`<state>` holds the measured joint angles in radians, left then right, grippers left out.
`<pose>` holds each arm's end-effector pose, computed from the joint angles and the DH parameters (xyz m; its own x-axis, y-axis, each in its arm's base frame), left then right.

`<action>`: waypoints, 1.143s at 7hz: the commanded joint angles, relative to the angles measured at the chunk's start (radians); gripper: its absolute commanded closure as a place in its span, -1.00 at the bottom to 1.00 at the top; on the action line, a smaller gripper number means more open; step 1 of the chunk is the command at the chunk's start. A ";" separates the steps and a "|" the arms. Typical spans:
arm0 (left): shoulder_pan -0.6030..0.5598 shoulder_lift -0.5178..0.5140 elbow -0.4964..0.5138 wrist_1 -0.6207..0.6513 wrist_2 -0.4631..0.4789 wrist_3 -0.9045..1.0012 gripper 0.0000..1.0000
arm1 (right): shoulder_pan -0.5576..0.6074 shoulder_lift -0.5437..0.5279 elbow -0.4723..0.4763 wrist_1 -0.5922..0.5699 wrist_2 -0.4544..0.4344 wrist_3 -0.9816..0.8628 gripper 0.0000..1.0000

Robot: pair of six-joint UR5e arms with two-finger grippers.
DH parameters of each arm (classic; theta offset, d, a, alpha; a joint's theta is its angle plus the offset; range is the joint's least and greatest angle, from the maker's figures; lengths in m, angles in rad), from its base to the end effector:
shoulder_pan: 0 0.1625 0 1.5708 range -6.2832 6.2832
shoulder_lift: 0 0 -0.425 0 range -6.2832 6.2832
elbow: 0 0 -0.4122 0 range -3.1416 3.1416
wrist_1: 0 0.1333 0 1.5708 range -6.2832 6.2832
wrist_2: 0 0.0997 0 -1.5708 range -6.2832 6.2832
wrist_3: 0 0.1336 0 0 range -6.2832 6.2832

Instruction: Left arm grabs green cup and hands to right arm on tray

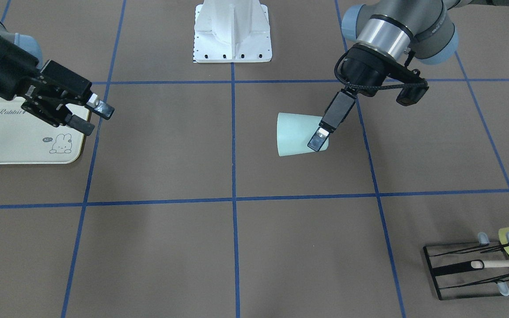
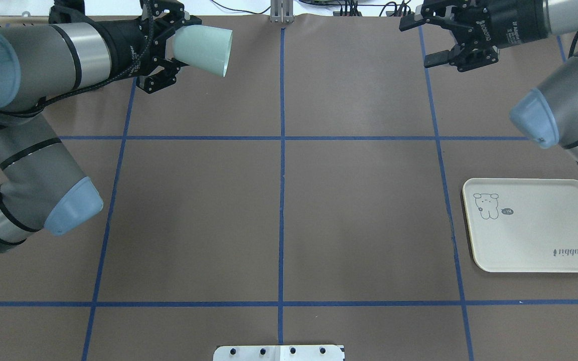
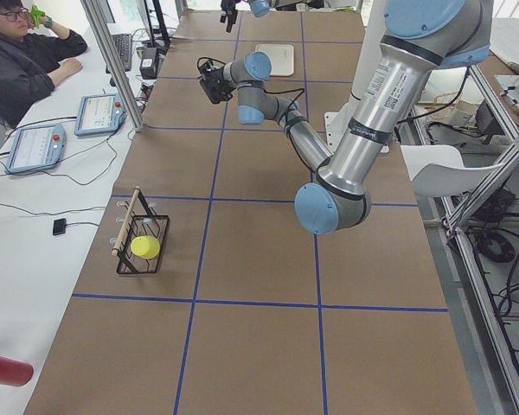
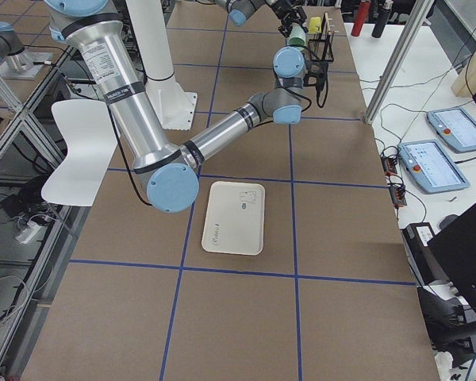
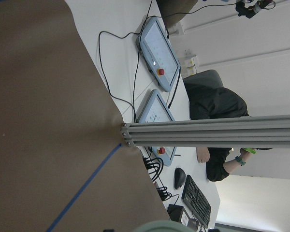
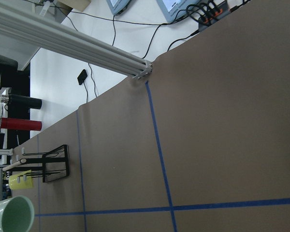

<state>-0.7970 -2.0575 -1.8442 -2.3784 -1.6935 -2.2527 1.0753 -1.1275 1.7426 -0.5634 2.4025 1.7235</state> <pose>0.3569 -0.5327 0.1549 -0.3918 -0.4940 -0.7761 0.4861 0.6051 -0.6306 -0.2566 -0.5475 0.2043 -0.0610 0.1026 0.9929 -0.2351 0.9652 -0.1142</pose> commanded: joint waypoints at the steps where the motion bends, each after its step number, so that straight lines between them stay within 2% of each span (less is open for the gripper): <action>1: 0.001 -0.004 -0.035 0.001 -0.145 -0.091 0.21 | -0.061 0.003 0.070 0.038 -0.005 0.010 -0.98; 3: 0.002 -0.006 -0.068 -0.011 -0.186 -0.229 0.21 | -0.116 0.026 0.075 0.097 -0.058 0.011 -0.97; 5: 0.002 -0.021 -0.078 -0.010 -0.208 -0.356 0.21 | -0.210 0.025 0.077 0.213 -0.204 0.011 -0.96; 7: 0.004 -0.033 -0.075 -0.002 -0.216 -0.424 0.21 | -0.291 0.026 0.077 0.261 -0.294 0.008 -0.96; 8: 0.004 -0.033 -0.075 -0.002 -0.218 -0.461 0.21 | -0.301 0.026 0.075 0.273 -0.304 0.005 -0.94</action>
<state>-0.7933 -2.0875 -1.9196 -2.3821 -1.9084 -2.6706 0.7980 -1.1019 1.8186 -0.3093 2.1266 1.7318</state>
